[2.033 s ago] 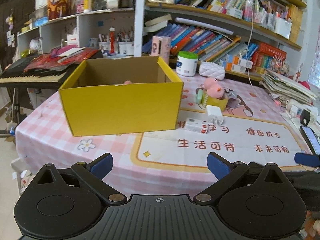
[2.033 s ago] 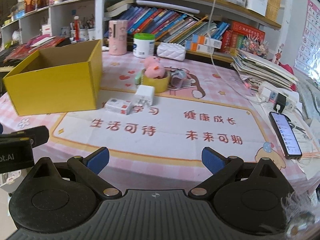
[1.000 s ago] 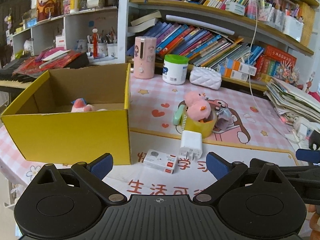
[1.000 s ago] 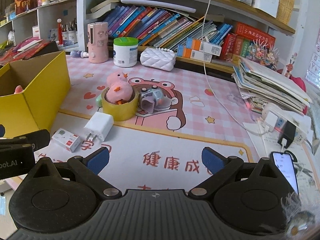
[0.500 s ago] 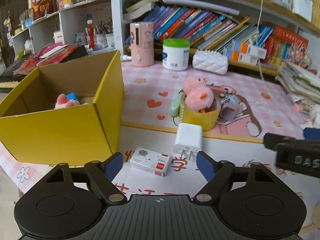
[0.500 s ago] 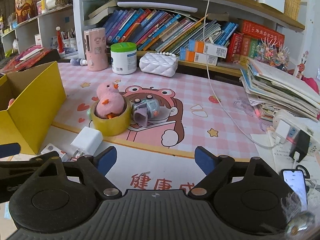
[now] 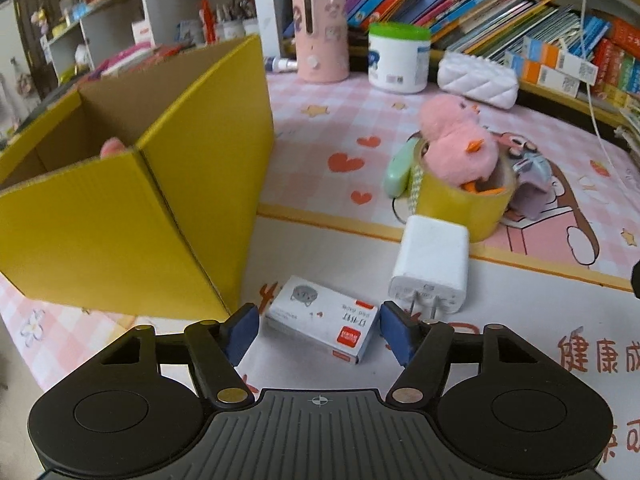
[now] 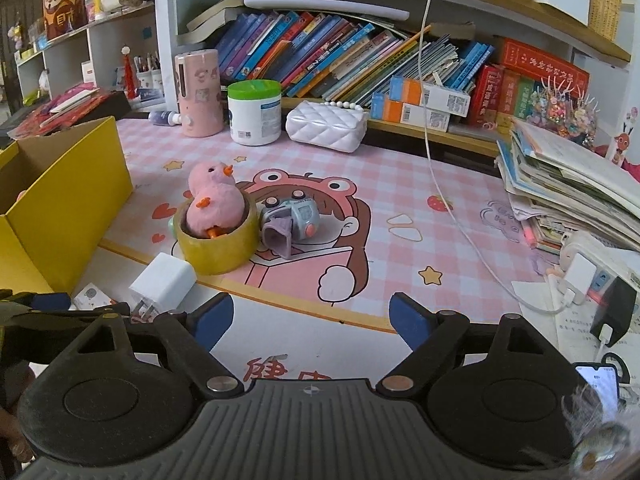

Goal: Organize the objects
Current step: 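Reach the left tool down to the white-and-red medicine box, then grasp the medicine box with the left tool while the right tool grasps the white charger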

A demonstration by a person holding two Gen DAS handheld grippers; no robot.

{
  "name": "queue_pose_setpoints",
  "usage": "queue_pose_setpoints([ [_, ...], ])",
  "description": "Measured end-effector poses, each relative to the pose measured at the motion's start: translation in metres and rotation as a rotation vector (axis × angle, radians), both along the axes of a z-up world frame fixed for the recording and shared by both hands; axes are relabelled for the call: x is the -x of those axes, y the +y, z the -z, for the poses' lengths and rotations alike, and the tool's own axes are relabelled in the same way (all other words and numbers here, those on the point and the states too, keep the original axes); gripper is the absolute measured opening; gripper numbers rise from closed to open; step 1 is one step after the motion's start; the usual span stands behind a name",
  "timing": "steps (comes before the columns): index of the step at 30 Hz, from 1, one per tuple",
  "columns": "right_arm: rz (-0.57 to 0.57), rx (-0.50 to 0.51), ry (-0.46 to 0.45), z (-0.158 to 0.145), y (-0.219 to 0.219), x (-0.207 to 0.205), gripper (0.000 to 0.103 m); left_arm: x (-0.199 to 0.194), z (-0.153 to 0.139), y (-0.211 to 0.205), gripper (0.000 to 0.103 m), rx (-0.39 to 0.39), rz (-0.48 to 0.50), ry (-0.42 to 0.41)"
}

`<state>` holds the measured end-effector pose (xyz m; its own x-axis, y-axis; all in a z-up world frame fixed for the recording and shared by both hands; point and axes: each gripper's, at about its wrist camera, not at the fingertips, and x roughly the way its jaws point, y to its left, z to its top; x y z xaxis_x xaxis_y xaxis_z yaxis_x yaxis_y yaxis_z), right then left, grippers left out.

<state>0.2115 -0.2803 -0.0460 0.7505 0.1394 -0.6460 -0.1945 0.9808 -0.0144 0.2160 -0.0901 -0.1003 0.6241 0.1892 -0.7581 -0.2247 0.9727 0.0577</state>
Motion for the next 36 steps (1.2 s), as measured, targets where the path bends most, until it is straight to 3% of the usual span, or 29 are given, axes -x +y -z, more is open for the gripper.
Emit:
queue_pose_setpoints([
  [4, -0.009, 0.000, 0.008, 0.002, 0.000, -0.003, 0.085, 0.002, 0.000, 0.002, 0.060, 0.033, 0.002, -0.013],
  [14, -0.052, -0.044, 0.041, 0.008, 0.021, -0.010, 0.086, 0.034, -0.020, 0.018, 0.059, 0.084, -0.002, -0.041],
  [22, -0.179, -0.055, 0.113, 0.029, 0.073, -0.027, 0.088, 0.075, -0.040, 0.051, 0.059, 0.077, -0.103, -0.098],
  [29, -0.216, -0.055, 0.202, 0.050, 0.114, -0.048, 0.091, 0.104, -0.056, 0.076, 0.059, 0.052, -0.197, -0.148],
  [34, -0.203, -0.009, 0.205, 0.058, 0.130, -0.054, 0.085, 0.117, -0.062, 0.089, 0.059, 0.035, -0.240, -0.168],
  [36, -0.202, 0.026, 0.179, 0.059, 0.134, -0.053, 0.071, 0.120, -0.063, 0.092, 0.059, 0.035, -0.252, -0.172],
])
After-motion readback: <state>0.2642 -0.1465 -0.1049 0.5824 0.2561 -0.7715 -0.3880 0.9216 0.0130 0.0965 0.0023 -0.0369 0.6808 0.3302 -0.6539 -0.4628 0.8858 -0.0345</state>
